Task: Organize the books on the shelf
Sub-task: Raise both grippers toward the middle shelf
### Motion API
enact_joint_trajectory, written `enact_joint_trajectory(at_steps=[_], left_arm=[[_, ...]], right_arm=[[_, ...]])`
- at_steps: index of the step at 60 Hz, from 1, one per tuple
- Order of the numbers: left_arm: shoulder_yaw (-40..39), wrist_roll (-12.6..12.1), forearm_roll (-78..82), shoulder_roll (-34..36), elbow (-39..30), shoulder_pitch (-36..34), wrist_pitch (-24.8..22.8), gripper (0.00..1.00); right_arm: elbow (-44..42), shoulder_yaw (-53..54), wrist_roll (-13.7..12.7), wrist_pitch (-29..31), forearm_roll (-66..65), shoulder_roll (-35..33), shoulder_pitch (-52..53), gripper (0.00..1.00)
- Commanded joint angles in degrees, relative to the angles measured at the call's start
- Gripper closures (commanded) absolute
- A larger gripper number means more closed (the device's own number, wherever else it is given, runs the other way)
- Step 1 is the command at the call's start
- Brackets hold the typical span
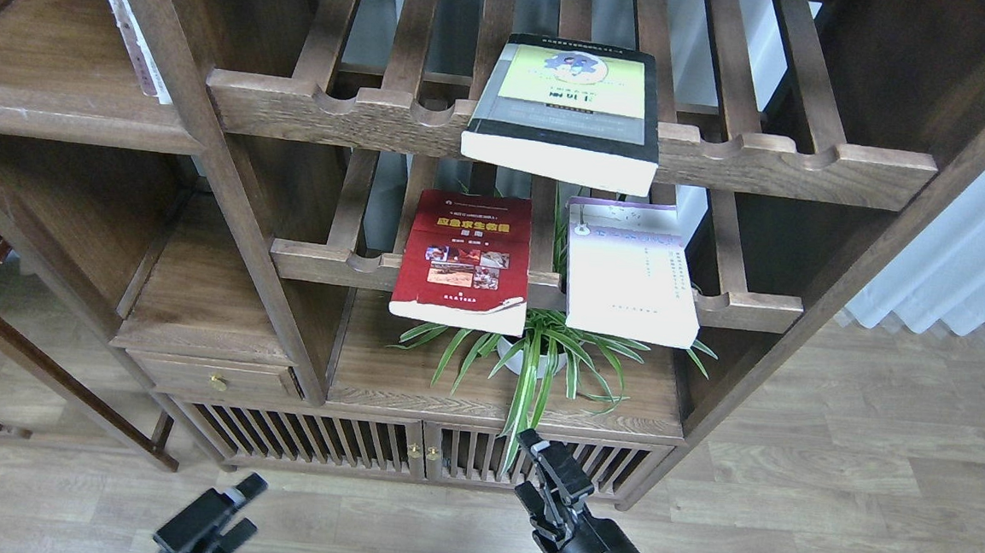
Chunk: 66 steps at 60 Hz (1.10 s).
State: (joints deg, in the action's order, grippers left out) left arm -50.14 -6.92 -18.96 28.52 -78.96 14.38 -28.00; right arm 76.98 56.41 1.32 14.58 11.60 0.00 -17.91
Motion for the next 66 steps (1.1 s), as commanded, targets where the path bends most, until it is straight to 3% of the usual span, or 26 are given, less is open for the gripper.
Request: enact_joint_trajectory(at_steps=[1, 14, 25, 45, 66], left_arm=[[0.0, -0.5, 0.1, -0.2, 0.8, 0.0, 0.0, 0.00], [-0.8, 0.2, 0.1, -0.5, 1.3, 0.0, 0.0, 0.00], [-1.3, 0.3, 0.1, -0.6, 1.4, -0.2, 0.0, 0.00], [-3.4, 0.3, 0.1, -0.6, 1.5, -0.2, 0.0, 0.00], [-5.0, 0.3, 0.1, -0.6, 3.7, -0.3, 0.0, 0.00]], right_arm=[[-0.2, -0.5, 0.1, 2.2, 0.0, 0.0, 0.0, 0.00], [-1.8, -1.5, 0.1, 5.6, -0.1, 0.0, 0.4, 0.00], [-7.0, -1.4, 0.0, 13.4, -0.2, 0.0, 1.8, 0.00], [-20.8, -2.2, -0.8, 13.4, -0.2, 0.0, 9.1, 0.00], [-21.2, -3.6, -0.3, 13.4, 0.1, 0.0, 11.8, 0.00]])
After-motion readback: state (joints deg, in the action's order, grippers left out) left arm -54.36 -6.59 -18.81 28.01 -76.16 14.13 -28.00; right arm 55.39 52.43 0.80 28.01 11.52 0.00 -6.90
